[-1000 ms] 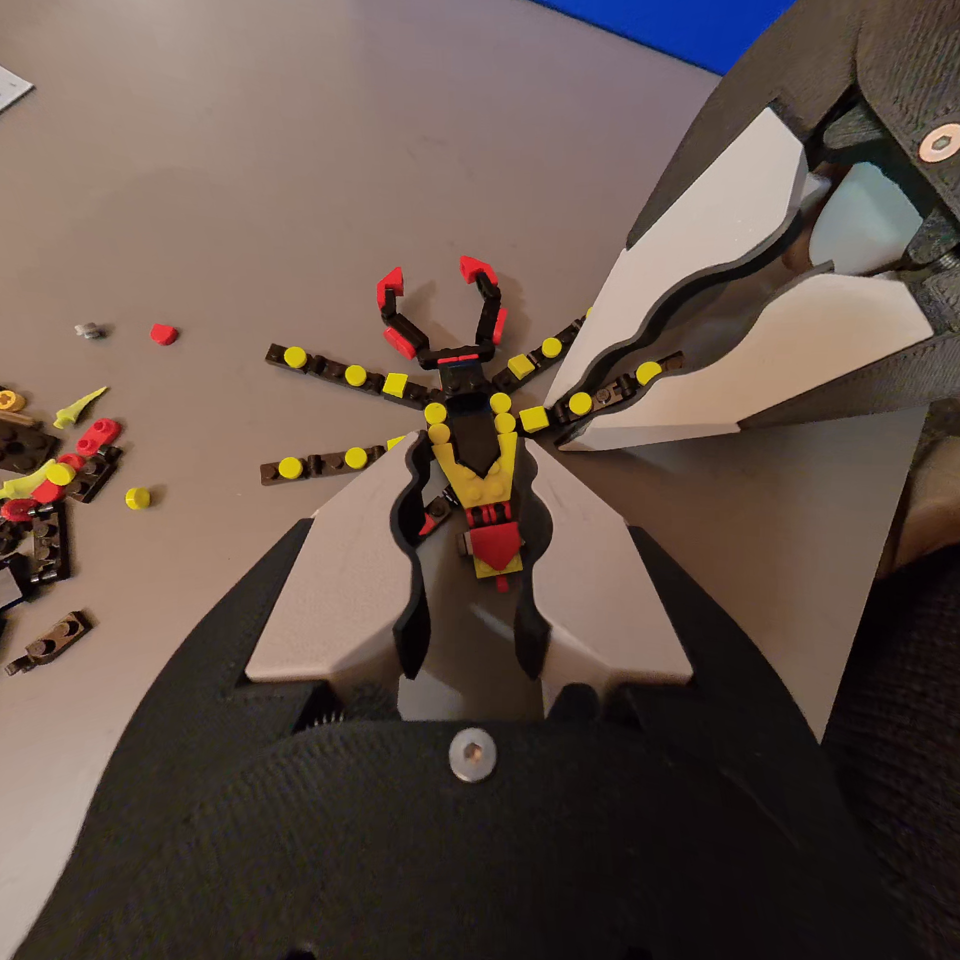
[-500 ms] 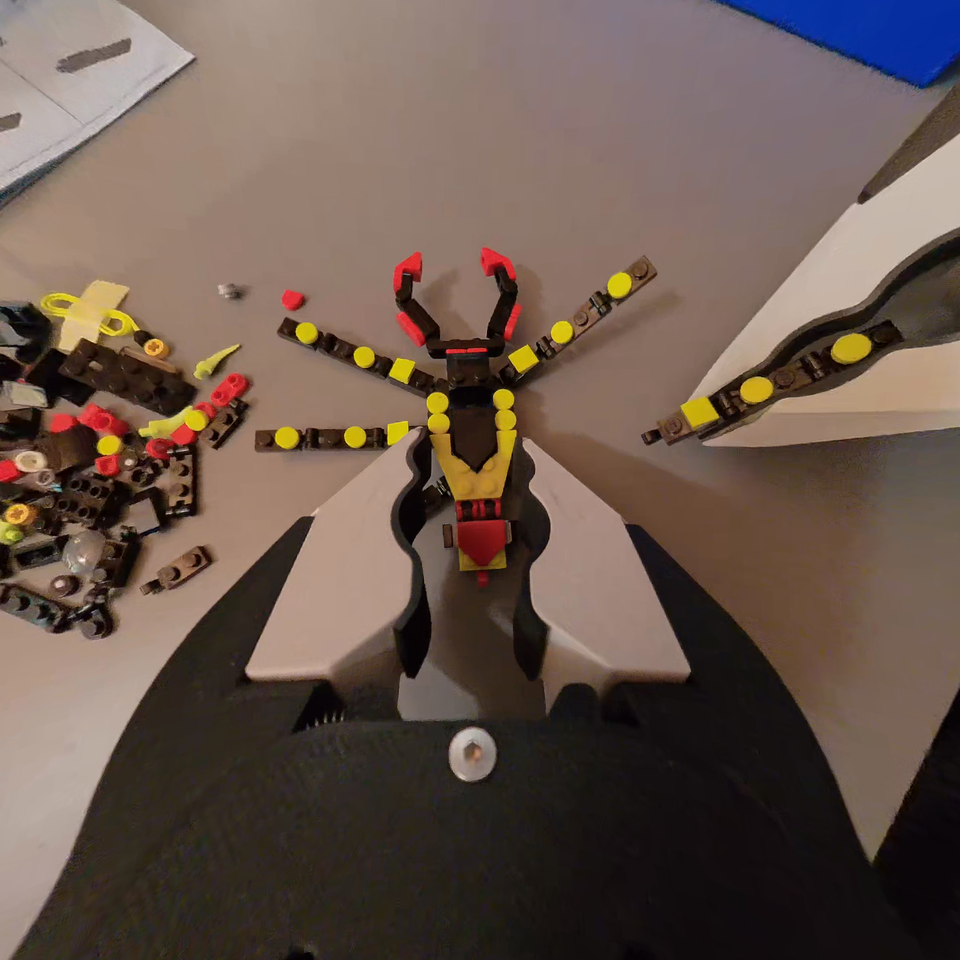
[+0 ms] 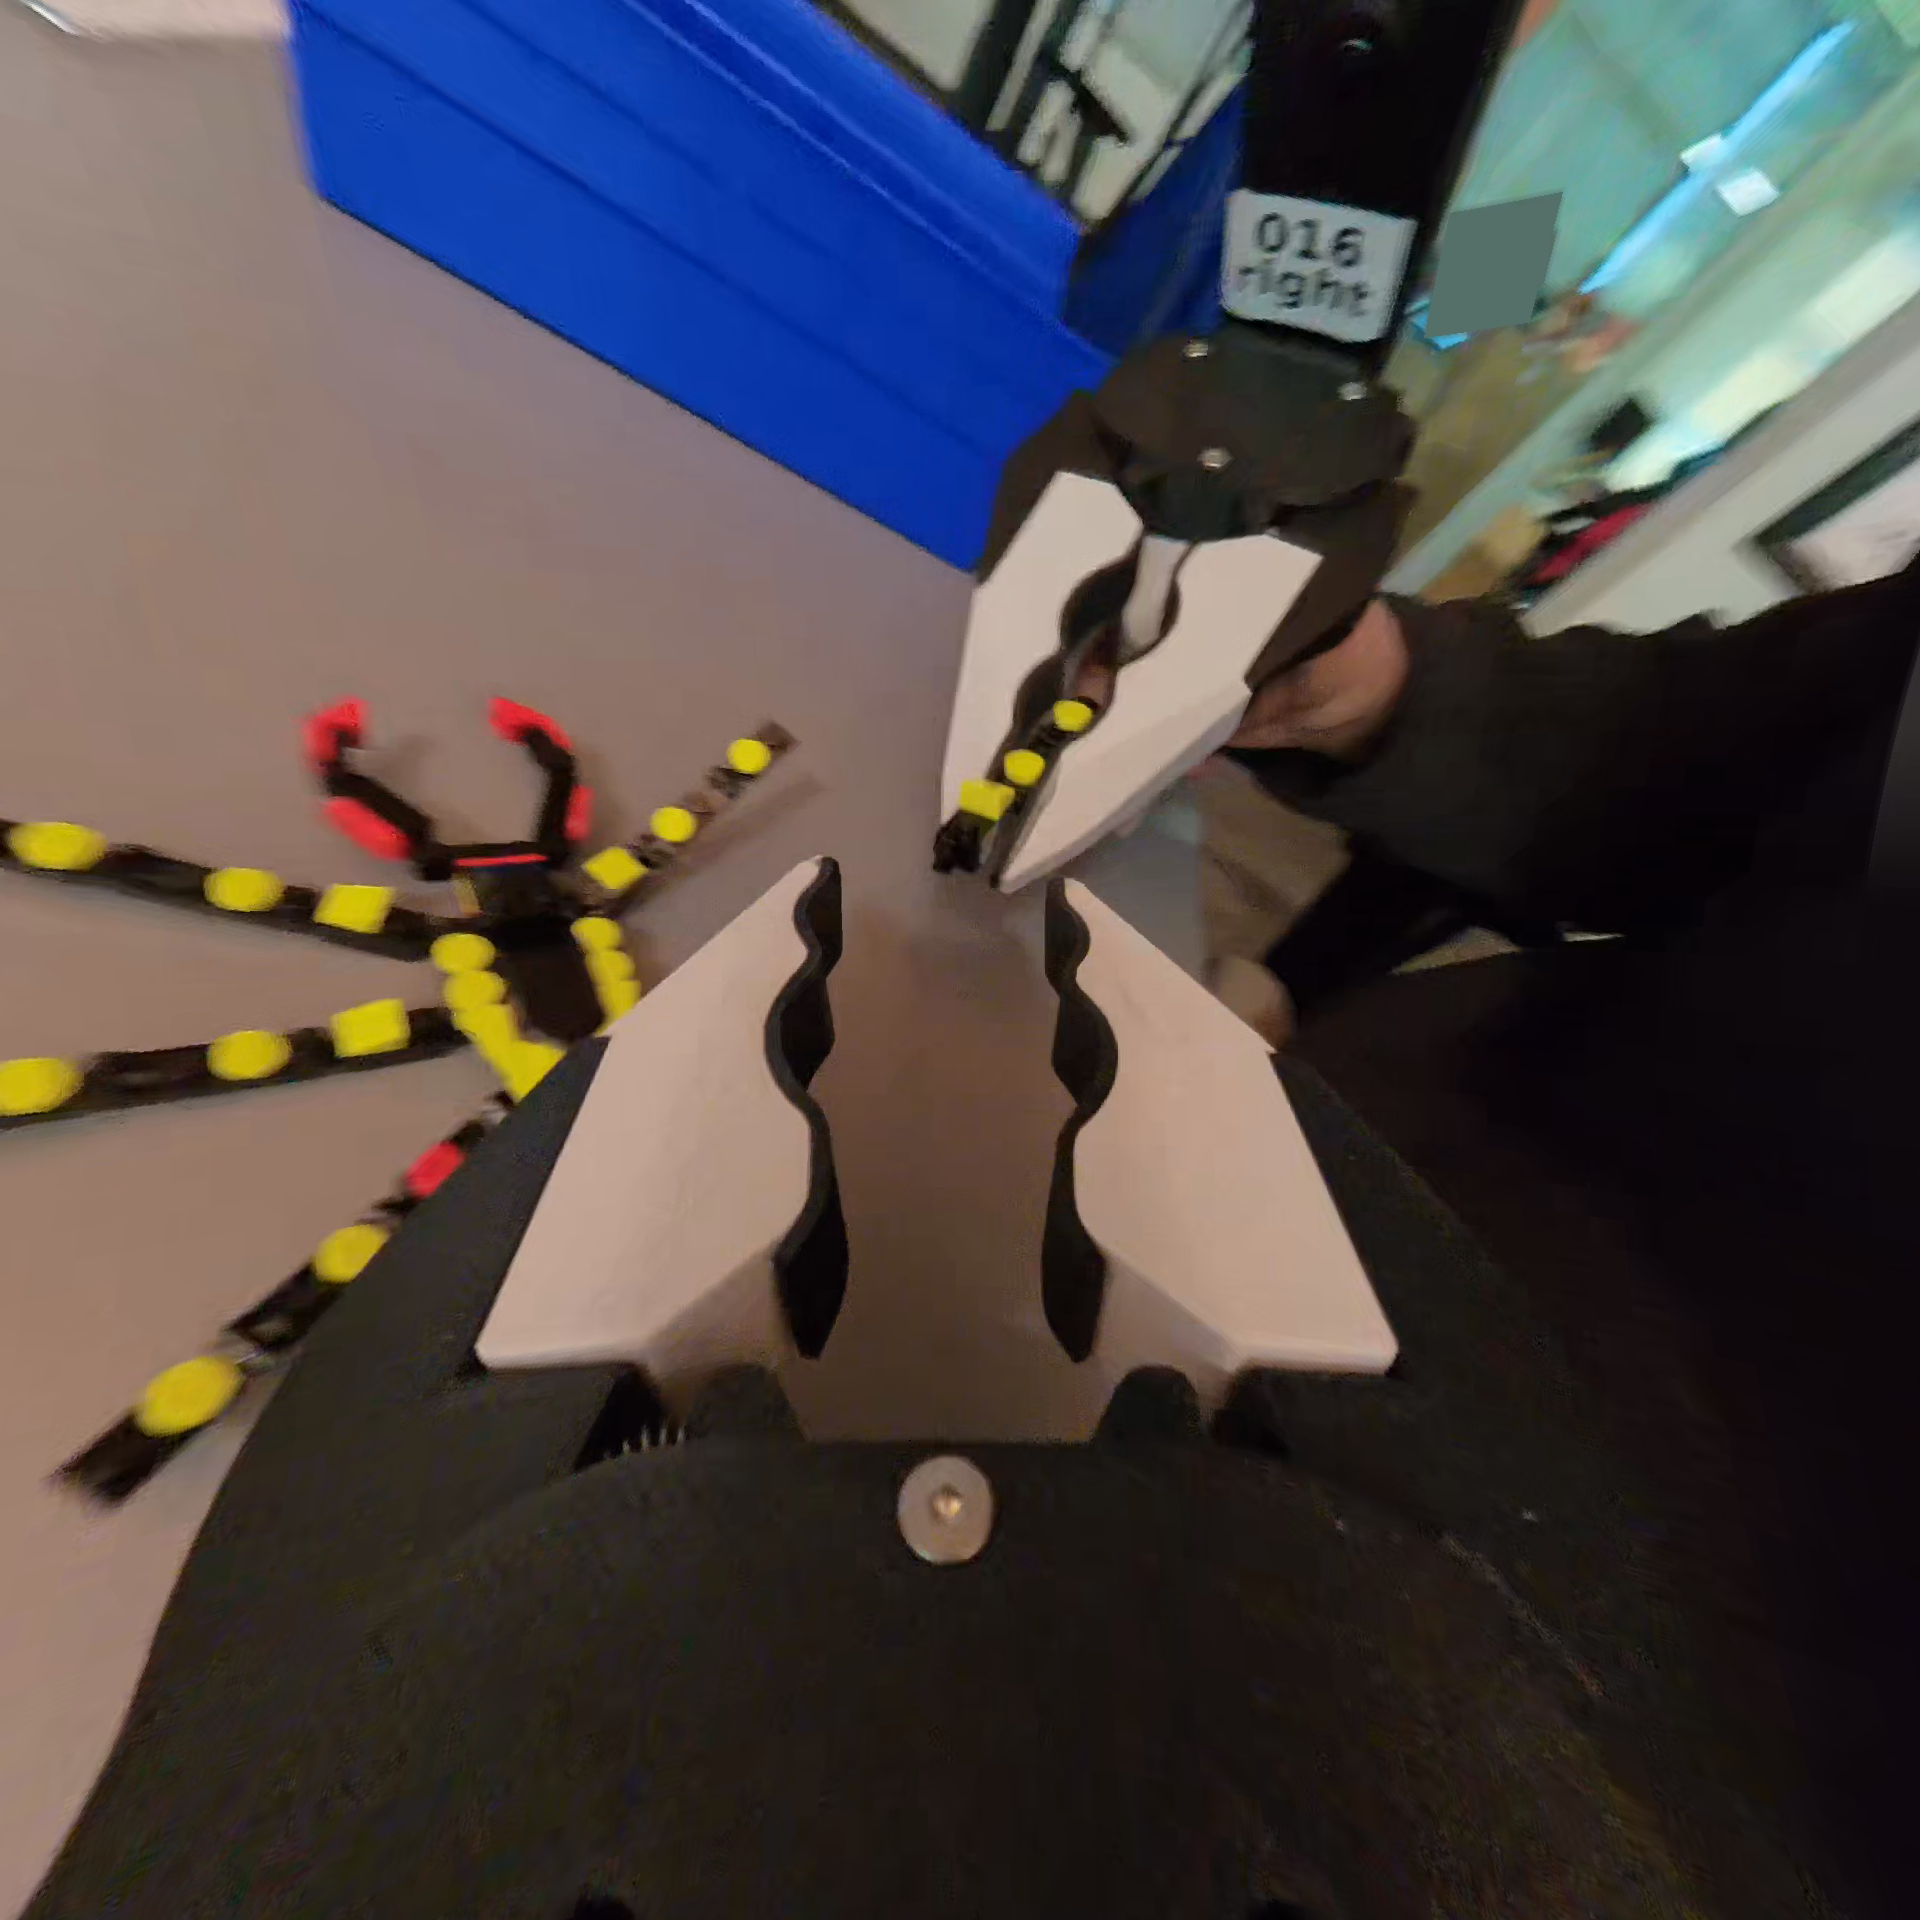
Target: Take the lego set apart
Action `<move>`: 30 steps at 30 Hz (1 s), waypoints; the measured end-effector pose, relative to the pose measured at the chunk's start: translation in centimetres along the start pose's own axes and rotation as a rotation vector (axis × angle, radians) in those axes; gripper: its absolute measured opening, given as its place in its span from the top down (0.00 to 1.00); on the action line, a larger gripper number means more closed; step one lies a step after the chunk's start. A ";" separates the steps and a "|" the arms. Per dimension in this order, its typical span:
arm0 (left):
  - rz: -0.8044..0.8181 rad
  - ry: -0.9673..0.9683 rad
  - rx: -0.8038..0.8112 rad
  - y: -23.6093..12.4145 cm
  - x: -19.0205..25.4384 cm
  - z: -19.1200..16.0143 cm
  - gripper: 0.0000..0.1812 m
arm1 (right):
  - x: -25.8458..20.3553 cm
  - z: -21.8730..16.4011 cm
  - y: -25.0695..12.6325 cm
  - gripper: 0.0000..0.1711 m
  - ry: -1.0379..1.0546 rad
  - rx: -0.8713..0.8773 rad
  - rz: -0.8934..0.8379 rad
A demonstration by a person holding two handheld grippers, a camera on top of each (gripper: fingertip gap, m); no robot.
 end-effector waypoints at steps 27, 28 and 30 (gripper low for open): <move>-0.082 0.015 -0.271 -0.9 -1.2 -4.5 0.97 | 1.0 -4.0 0.9 0.86 -0.137 -0.278 -0.065; -0.088 0.030 -0.291 -0.8 -1.1 -4.7 0.97 | 1.1 -4.3 1.0 0.88 -0.162 -0.300 -0.086; -0.083 0.069 -0.324 -0.7 -0.8 -5.1 0.97 | 1.3 -5.1 1.3 0.89 -0.219 -0.355 -0.123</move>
Point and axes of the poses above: each gripper's, where its closed fingertips meet, y out along the fingers, z out of its top, x = y × z across the jaws, the point moved 3 cm from there along -y, back along the fingers, and after that the axes turned 10 degrees about y, right-handed, at the moved point
